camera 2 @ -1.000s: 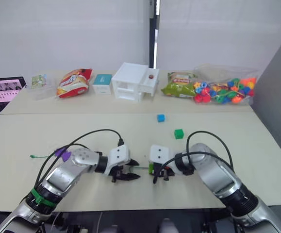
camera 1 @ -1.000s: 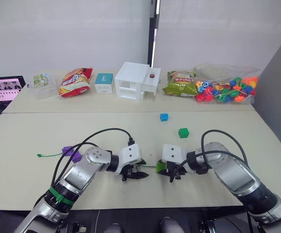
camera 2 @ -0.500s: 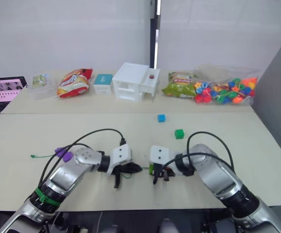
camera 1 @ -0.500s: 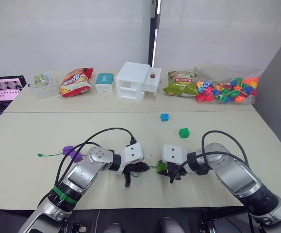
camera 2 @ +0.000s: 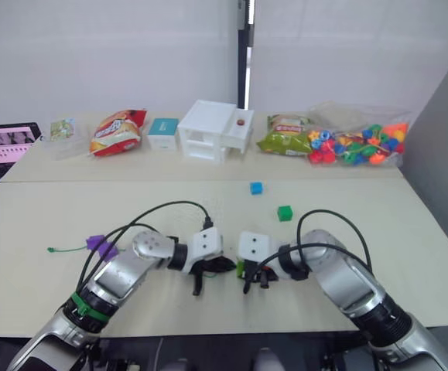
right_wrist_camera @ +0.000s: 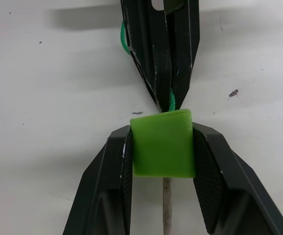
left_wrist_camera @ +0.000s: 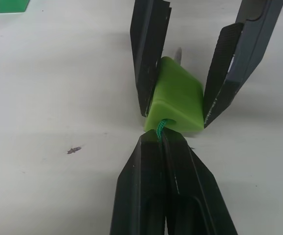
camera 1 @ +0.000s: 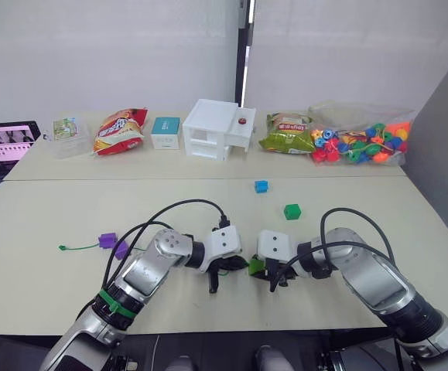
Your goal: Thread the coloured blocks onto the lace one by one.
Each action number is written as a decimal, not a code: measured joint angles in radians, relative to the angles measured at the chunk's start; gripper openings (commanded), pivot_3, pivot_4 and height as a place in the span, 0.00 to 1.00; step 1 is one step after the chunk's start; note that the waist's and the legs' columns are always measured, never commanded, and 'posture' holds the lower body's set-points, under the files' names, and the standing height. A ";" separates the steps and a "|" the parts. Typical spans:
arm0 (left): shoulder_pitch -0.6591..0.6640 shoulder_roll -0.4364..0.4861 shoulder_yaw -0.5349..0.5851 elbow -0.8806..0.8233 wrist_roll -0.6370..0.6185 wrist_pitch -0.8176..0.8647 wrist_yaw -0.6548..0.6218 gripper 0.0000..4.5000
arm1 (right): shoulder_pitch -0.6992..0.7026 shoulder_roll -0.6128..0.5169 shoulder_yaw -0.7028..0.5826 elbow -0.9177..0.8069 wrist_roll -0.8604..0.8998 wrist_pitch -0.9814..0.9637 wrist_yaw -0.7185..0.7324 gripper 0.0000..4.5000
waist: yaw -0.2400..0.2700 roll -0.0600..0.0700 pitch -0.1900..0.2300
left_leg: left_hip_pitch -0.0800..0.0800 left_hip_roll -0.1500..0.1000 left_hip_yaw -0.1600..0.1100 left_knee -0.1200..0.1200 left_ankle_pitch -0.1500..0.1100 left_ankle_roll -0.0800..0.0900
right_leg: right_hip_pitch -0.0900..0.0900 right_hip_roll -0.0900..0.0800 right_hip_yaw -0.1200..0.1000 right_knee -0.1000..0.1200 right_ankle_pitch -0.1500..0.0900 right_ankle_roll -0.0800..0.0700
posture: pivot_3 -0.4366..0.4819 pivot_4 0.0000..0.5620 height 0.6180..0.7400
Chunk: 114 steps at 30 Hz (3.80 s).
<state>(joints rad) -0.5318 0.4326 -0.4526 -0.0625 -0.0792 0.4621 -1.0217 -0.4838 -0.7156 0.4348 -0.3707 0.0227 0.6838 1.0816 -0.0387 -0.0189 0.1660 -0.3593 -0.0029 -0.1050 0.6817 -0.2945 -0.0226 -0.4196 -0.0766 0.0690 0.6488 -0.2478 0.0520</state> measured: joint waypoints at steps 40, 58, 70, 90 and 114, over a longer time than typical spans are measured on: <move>-0.053 0.051 -0.042 -0.101 -0.057 0.083 -0.052 0.79 | 0.181 -0.136 -0.217 -0.154 0.159 0.062 -0.039 1.00 | 0.016 0.000 0.000 | -0.002 0.000 0.000 0.000 0.000 0.000 | -0.001 0.000 0.000 -0.001 0.000 0.000 | 0.48 0.27 1.00; -0.091 -0.028 -0.129 0.047 0.051 -0.028 -0.051 0.29 | 0.228 -0.137 -0.218 -0.106 0.162 0.009 -0.082 1.00 | 0.023 -0.001 0.000 | -0.002 0.000 0.001 0.001 0.000 0.000 | -0.001 0.000 0.000 -0.001 0.000 0.000 | 0.48 0.27 1.00; -0.091 -0.024 -0.129 0.044 0.051 -0.024 -0.053 0.29 | 0.223 -0.122 -0.163 0.002 0.142 -0.131 -0.069 0.52 | 0.021 -0.001 0.000 | -0.001 0.000 0.001 0.001 0.000 0.000 | 0.001 0.000 0.000 -0.001 0.000 0.000 | 0.48 0.27 1.00; 0.002 0.193 -0.017 -0.074 0.013 -0.006 -0.109 0.29 | 0.195 -0.145 -0.175 0.024 0.148 -0.197 -0.006 0.00 | -0.004 -0.001 0.000 | 0.002 0.002 0.001 -0.001 0.000 0.000 | 0.000 0.002 0.001 0.000 0.000 0.000 | 0.48 0.27 1.00; 0.161 0.634 0.340 0.333 0.004 -0.395 -0.171 0.67 | 0.137 -0.110 -0.174 0.040 0.157 -0.177 0.006 0.00 | -0.014 0.003 -0.001 | 0.005 0.002 0.003 -0.003 0.000 0.001 | -0.002 0.001 0.001 0.005 0.000 -0.001 | 0.48 0.27 1.00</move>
<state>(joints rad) -0.3710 1.0662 -0.1128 0.2707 -0.0756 0.0669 -1.1927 -0.3468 -0.8252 0.2612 -0.3308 0.1798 0.5069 1.0879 -0.0528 -0.0163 0.1653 -0.3545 -0.0009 -0.1019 0.6782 -0.2948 -0.0221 -0.4212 -0.0753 0.0696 0.6534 -0.2482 0.0514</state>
